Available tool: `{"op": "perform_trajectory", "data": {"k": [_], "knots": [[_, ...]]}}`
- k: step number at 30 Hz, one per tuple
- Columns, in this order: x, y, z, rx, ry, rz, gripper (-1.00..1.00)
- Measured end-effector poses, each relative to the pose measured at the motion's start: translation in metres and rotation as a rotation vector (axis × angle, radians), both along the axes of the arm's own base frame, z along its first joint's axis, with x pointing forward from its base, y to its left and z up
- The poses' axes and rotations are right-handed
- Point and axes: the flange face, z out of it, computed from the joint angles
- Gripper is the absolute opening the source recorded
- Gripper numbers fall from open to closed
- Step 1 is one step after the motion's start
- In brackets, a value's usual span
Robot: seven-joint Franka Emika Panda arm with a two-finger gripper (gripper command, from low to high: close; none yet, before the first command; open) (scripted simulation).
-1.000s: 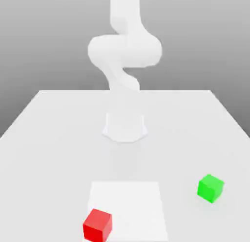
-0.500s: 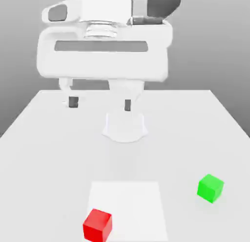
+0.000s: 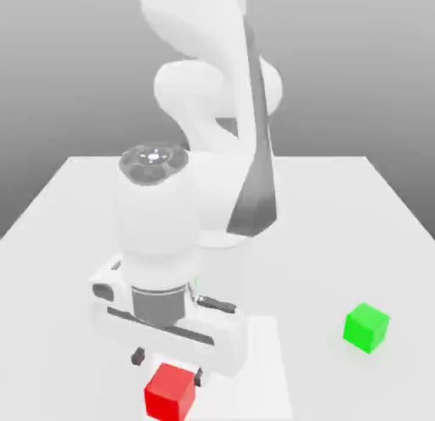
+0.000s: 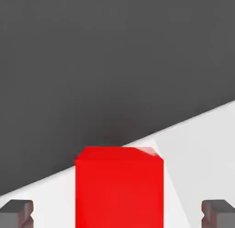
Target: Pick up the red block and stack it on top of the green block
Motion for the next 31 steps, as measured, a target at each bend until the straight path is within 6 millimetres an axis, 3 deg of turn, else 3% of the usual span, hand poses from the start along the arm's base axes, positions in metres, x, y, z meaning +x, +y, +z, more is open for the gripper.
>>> {"op": "perform_trajectory", "data": {"k": [7, 11, 12, 16, 19, 21, 23, 24, 25, 26, 28, 29, 31], "knots": [[0.000, 0.000, -0.003, 0.000, 0.000, 0.000, -1.00], [0.000, 0.000, 0.041, 0.000, 0.000, 0.000, -1.00], [-0.001, 0.008, 0.052, 0.002, 0.000, 0.011, -1.00], [-0.019, 0.108, 0.071, 0.020, -0.003, 0.161, -1.00], [-0.053, 0.194, 0.081, 0.023, -0.001, 0.315, -1.00], [-0.104, 0.276, 0.089, 0.017, 0.000, 0.484, -1.00], [-0.172, 0.351, 0.088, 0.005, 0.000, 0.685, -1.00], [-0.199, 0.376, 0.081, 0.003, -0.001, 0.766, -1.00], [-0.182, 0.358, 0.075, 0.002, -0.002, 0.706, -1.00], [-0.153, 0.326, 0.063, 0.001, -0.001, 0.600, -1.00], [-0.144, 0.312, 0.041, 0.001, -0.001, 0.560, -1.00], [-0.143, 0.310, 0.033, 0.000, -0.001, 0.555, 1.00], [-0.143, 0.310, 0.033, 0.000, -0.001, 0.555, 1.00]]}}
